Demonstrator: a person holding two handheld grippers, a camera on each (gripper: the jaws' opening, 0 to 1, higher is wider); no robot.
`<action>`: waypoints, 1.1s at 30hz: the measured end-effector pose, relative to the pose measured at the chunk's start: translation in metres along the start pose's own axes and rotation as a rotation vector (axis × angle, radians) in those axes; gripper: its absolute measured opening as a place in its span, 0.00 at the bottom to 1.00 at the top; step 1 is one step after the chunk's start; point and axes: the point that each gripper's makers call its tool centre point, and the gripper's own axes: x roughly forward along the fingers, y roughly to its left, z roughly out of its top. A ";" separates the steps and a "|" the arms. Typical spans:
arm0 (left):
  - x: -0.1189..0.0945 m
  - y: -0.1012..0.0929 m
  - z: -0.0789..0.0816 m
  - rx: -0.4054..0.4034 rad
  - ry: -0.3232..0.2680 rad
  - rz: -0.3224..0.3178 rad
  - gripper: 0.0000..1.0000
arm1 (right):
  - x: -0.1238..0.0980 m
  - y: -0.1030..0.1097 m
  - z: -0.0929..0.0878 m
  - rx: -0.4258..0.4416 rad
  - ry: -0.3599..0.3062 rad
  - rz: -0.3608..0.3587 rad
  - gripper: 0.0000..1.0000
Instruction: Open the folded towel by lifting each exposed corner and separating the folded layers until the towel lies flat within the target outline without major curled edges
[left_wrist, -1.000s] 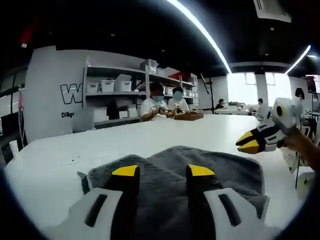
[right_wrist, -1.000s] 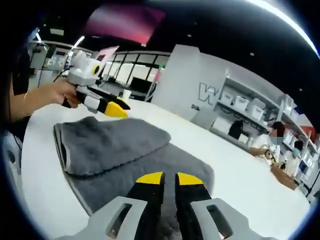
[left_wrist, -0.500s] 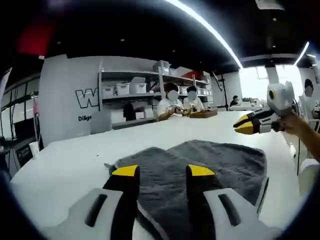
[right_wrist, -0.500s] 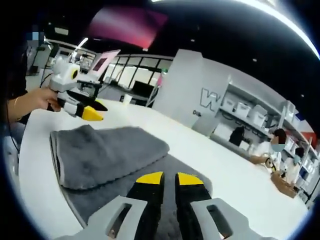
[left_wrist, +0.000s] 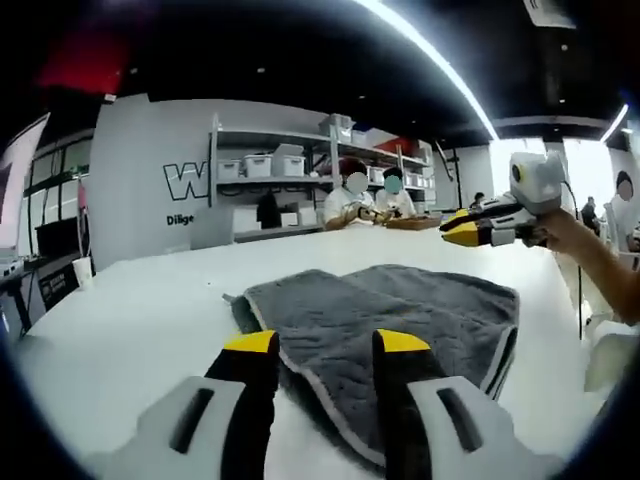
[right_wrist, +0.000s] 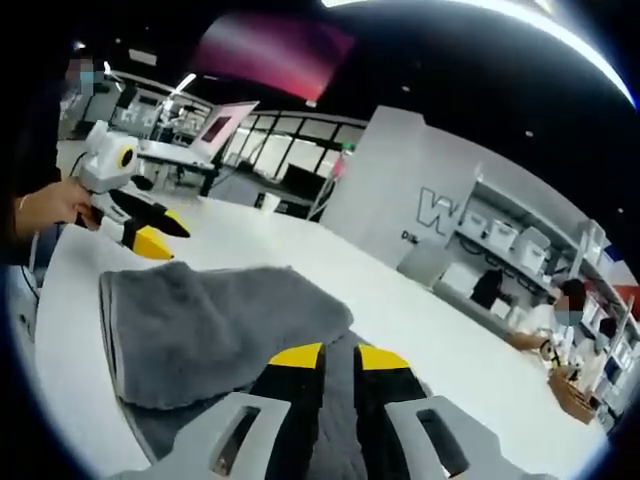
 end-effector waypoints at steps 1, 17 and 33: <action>-0.003 0.001 -0.002 0.017 0.014 0.006 0.36 | 0.002 0.001 0.001 -0.008 0.000 0.007 0.06; -0.034 -0.013 -0.015 -0.049 0.048 0.011 0.37 | 0.026 0.004 0.025 -0.090 -0.018 0.070 0.05; -0.039 -0.020 -0.030 -0.069 0.089 0.002 0.37 | 0.047 0.017 0.041 -0.146 -0.035 0.130 0.05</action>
